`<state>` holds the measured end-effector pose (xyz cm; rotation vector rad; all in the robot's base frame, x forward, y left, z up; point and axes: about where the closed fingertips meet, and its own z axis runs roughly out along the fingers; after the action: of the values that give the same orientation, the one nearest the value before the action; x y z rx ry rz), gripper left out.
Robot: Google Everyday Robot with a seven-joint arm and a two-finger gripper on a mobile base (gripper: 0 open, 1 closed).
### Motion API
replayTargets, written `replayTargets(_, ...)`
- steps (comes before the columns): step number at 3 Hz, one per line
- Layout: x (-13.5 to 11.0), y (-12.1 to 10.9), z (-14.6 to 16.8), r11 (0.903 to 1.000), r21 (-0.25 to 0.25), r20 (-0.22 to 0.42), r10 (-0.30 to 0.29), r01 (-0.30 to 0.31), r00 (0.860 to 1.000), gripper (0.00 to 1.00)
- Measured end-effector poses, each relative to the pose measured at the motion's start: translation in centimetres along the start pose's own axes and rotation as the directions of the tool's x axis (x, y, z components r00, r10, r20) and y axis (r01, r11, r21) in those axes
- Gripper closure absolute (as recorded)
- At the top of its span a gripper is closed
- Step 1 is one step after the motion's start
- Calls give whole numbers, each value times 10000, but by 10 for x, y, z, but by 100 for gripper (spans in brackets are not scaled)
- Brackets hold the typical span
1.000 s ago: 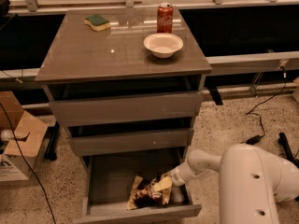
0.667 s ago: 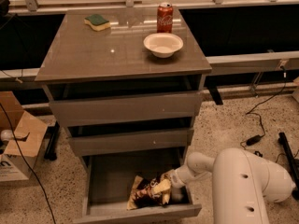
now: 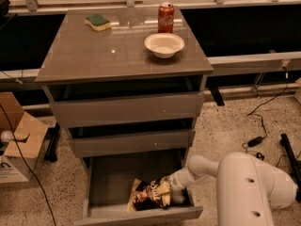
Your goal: Pick brown chip bag from bottom drawer and place on counter
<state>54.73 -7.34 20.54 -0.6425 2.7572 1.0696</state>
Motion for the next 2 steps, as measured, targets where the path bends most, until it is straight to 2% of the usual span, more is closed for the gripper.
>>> replayTargets(1, -8, 16, -24, 9997, 231, 592, -63, 49, 9982, 96)
replayTargets(2, -17, 47, -63, 9962, 734, 1300, -561, 468, 9899, 100)
